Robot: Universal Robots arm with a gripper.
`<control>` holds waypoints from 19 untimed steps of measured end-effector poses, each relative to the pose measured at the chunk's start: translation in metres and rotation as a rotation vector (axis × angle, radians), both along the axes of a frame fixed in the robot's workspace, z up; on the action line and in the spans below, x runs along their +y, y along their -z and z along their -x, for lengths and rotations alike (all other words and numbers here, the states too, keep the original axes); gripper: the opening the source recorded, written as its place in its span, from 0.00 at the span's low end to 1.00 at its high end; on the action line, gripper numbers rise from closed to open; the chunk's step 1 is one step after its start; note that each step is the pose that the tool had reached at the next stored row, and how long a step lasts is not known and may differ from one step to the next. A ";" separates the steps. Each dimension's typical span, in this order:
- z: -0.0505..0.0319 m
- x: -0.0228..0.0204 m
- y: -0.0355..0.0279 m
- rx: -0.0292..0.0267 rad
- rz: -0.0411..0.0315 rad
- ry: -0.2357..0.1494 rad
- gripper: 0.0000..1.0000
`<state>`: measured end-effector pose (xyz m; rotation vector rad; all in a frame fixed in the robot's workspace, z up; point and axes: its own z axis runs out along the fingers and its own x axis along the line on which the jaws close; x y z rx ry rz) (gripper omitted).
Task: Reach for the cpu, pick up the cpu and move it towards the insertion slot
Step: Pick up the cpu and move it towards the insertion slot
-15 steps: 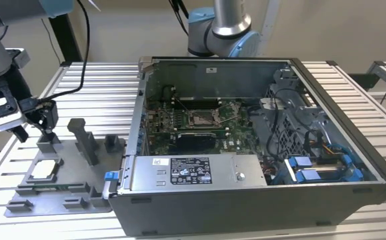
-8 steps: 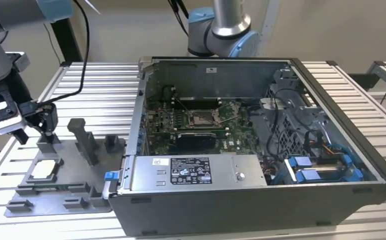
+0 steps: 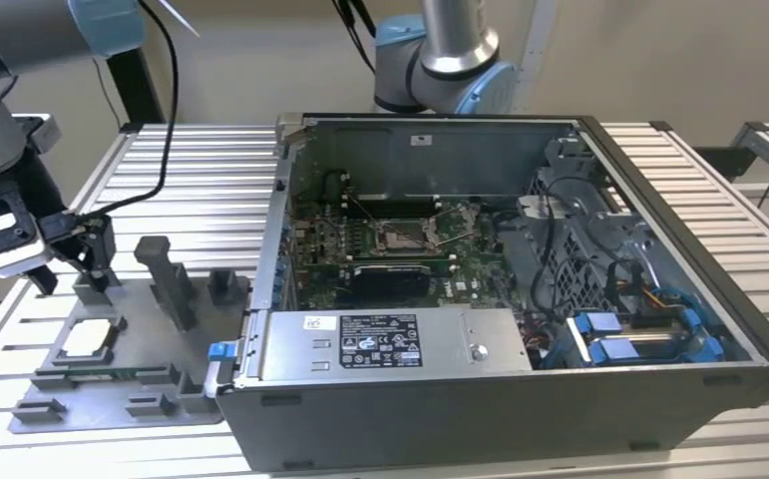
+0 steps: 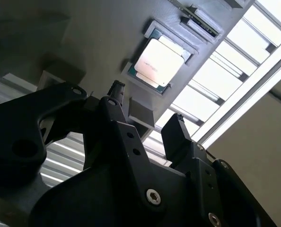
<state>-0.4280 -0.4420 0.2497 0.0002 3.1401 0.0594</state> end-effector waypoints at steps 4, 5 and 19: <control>0.0003 0.0000 0.0053 0.0000 0.0000 0.000 1.00; 0.0003 0.0000 0.0066 0.0000 0.0000 0.001 1.00; 0.0011 0.0000 0.0243 0.0000 0.0000 0.001 1.00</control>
